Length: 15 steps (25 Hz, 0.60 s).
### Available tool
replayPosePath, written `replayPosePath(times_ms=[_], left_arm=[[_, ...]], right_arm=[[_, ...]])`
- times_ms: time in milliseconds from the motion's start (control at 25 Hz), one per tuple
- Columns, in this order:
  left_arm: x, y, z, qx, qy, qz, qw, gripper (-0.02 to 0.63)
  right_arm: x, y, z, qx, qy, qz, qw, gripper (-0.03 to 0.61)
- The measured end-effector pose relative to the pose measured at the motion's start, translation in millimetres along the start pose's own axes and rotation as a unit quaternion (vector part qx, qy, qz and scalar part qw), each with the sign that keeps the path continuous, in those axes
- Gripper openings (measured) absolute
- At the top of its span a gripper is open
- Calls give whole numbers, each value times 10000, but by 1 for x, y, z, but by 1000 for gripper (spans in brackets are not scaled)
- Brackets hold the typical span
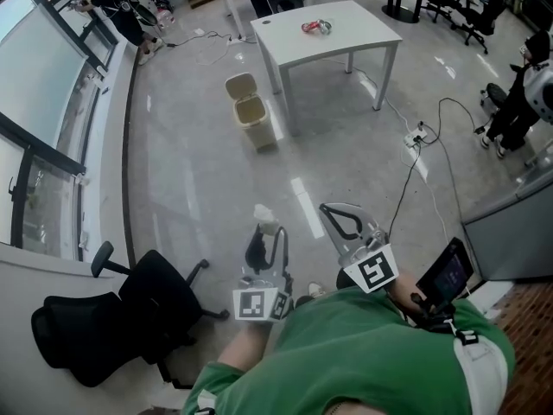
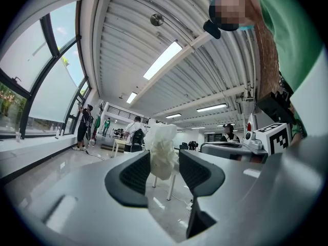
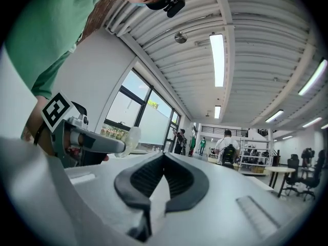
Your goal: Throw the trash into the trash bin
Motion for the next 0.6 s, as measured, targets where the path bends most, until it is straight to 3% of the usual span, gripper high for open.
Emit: replayPosePath(times_ms=[320, 600], left_arm=[[5, -13, 5, -24, -45, -57, 10000, 187], [33, -30, 3, 55, -77, -267, 9996, 175]], right_arm=[[12, 0, 1, -119, -35, -16, 9999, 3], [45, 19, 9, 107, 12, -174, 9998, 3]])
Point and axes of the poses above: the fingertips, and each gripper's own axes: x forward along the fingers, y to its right, z out of its underside, the point moved 7 cm from there along -x, backward along the fingers, and after that the axes turned 3 degrees about x, right-handed, at the moved point
